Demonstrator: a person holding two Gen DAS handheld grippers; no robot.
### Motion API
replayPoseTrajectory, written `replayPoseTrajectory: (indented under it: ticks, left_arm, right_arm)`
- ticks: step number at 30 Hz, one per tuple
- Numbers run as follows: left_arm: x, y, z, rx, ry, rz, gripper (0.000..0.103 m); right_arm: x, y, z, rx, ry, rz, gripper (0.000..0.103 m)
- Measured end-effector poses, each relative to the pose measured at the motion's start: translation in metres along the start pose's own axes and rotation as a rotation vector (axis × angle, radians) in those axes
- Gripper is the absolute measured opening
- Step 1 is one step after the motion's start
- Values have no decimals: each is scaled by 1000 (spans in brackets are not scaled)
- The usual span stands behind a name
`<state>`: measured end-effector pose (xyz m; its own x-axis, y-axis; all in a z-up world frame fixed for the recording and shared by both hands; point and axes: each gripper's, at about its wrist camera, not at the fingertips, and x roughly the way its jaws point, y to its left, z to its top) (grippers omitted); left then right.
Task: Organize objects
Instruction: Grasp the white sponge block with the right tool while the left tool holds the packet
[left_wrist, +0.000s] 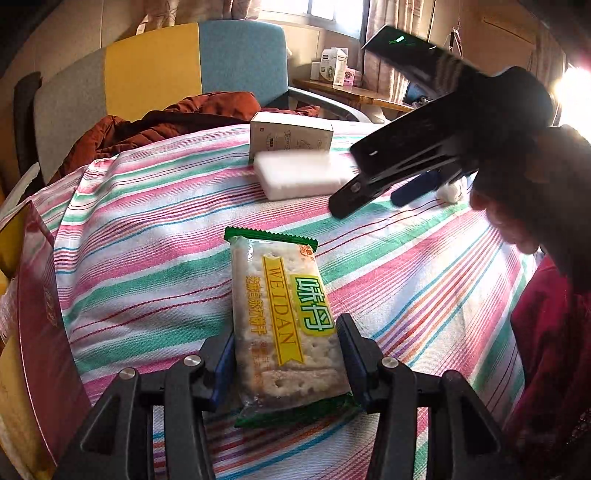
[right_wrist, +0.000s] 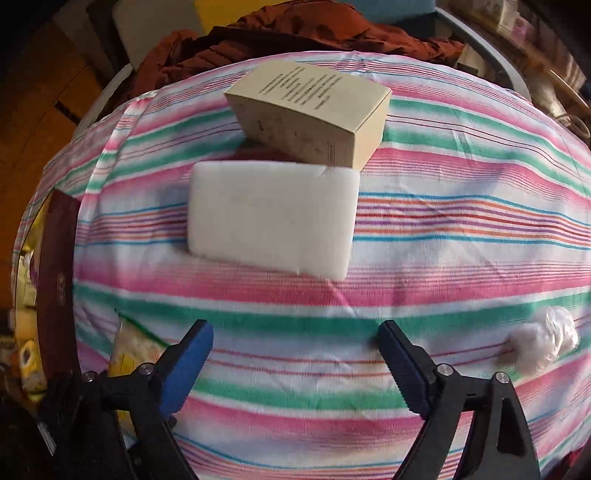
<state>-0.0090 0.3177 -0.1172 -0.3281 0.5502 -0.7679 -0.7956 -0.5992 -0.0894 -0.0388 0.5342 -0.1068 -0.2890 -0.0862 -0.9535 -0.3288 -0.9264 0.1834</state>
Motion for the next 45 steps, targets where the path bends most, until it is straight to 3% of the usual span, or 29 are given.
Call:
replayPoseTrajectory:
  ticks: [3, 7, 15, 20, 24, 27, 30, 35, 41, 45]
  left_arm:
    - [0, 1, 0, -4, 0, -4, 51]
    - [0, 1, 0, -3, 0, -2, 51]
    - [0, 1, 0, -5, 0, -8, 51]
    - [0, 0, 0, -4, -1, -10, 51]
    - [-1, -1, 0, -4, -1, -10, 51]
    - [-1, -1, 0, -4, -1, -10, 51]
    - [-1, -1, 0, -4, 0, -10, 51]
    - [-1, -1, 0, -3, -1, -11, 51]
    - [-1, 0, 0, -3, -1, -12, 51]
    - [0, -1, 0, -5, 0, -21, 53]
  right_arm:
    - [-13, -5, 5, -28, -51, -20, 90]
    - [-21, -5, 36, -33, -122, -33, 90]
    - [5, -22, 80, 179, -210, 62, 90]
    - [19, 0, 75, 117, -135, 229, 91]
    - [16, 15, 48, 32, -48, 244, 91]
    - [12, 20, 27, -37, 17, 216, 91]
    - [8, 27, 19, -121, 30, 107, 91]
    - [5, 54, 36, -244, -42, 2, 85]
    - [39, 86, 54, -375, 47, -77, 80]
    - [33, 89, 44, -399, 16, -87, 70]
